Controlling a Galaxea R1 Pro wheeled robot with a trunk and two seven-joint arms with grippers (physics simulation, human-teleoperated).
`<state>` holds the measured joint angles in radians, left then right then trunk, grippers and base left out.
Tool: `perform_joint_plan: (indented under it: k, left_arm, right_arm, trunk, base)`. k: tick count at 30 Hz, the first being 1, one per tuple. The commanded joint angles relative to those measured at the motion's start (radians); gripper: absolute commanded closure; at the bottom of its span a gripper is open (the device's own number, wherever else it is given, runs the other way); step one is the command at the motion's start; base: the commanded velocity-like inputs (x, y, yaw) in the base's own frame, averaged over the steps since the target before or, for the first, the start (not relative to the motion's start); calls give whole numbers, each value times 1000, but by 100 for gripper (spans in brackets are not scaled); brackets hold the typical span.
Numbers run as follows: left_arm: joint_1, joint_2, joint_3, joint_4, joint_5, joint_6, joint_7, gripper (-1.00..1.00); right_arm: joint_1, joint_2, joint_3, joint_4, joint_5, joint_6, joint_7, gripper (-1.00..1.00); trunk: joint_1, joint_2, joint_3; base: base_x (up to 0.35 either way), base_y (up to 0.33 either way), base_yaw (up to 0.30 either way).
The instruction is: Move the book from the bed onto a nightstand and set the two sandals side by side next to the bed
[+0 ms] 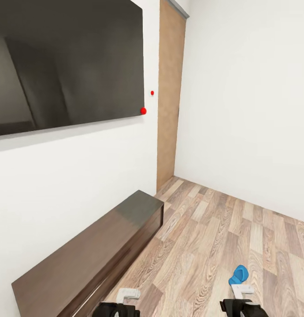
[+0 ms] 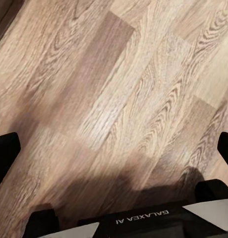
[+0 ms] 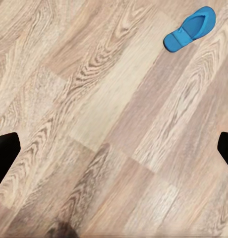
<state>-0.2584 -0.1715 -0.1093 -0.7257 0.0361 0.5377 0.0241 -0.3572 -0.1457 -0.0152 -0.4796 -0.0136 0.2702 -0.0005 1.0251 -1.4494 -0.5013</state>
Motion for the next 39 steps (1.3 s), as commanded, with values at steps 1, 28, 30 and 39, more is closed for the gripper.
perform_joint_plan:
  k: [1, 28, 30, 39]
  left_arm:
    - [-1, 0, -7, -10, 19, 11, 8, -100]
    - [-2, 3, -43, -63, 102, -2, 34, -100]
    - [-2, 3, -43, -63, 102, -2, 34, -100]
    - [-2, 3, -42, -63, 101, -2, 35, -100]
  right_arm:
    - [-1, -4, -2, -19, -1, 26, 0, -100]
    - [-35, -54, -2, -136, -1, 113, 2, -100]
    - [-35, -54, -2, -136, -1, 113, 2, -100]
    - [-35, -54, -2, -137, 0, 113, 2, -100]
  trunk:
    - [0, -1, -3]
    - [0, -1, -42]
    - [0, -1, -45]
    - [0, -1, -58]
  base:
    - [0, 0, -127]
    - [205, -176, -114]
    - [250, -236, -112]
    - [211, -267, -112]
